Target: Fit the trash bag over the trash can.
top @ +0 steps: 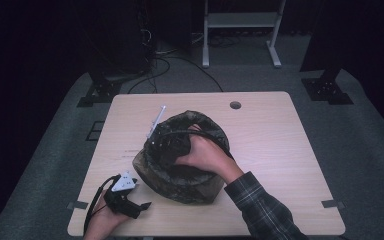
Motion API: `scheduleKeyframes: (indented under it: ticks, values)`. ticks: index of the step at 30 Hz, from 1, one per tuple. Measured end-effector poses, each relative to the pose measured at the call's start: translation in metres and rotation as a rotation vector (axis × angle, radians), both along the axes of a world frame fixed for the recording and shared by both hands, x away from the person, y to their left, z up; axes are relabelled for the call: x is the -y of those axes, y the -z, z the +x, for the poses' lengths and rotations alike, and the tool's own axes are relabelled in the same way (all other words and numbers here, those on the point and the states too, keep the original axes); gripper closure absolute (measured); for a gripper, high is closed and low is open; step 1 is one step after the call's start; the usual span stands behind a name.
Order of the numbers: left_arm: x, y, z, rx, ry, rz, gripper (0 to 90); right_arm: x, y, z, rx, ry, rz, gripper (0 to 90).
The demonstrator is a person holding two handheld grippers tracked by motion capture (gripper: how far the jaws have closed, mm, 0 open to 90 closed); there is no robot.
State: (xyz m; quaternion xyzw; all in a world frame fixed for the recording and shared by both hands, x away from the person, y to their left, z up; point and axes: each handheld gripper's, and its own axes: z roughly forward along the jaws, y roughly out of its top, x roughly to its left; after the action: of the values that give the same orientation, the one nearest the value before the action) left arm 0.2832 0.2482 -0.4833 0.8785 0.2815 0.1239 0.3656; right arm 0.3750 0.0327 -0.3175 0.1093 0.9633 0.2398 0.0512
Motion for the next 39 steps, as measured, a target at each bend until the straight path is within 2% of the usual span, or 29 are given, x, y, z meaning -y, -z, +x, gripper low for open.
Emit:
scheduleKeyframes:
  ticks: [9, 14, 20, 25, 30, 39]
  values:
    - [0.0, 0.0, 0.0, 0.0, 0.001, 0.0, 0.0, 0.034, -0.027, 0.001, 0.02, 0.036, 0.095, 9.3]
    - [0.0, 0.0, 0.0, 0.0, 0.0, -0.001, 0.0, 0.059, -0.04, -0.001, 0.024, 0.044, 0.166, 9.3]
    - [0.0, 0.0, 0.0, 0.0, 0.0, -0.001, 0.0, 0.095, -0.05, -0.004, 0.051, 0.069, 0.239, 9.2]
    - [0.0, 0.0, 0.0, 0.0, 0.0, -0.001, 0.0, 0.123, -0.054, -0.008, 0.072, 0.089, 0.283, 9.3]
    - [0.0, 0.0, 0.0, 0.0, 0.001, 0.0, 0.0, 0.152, -0.056, -0.015, 0.075, 0.118, 0.319, 9.3]
    - [0.0, 0.0, 0.0, 0.0, 0.0, -0.001, 0.0, 0.21, -0.048, -0.034, 0.089, 0.196, 0.411, 9.3]
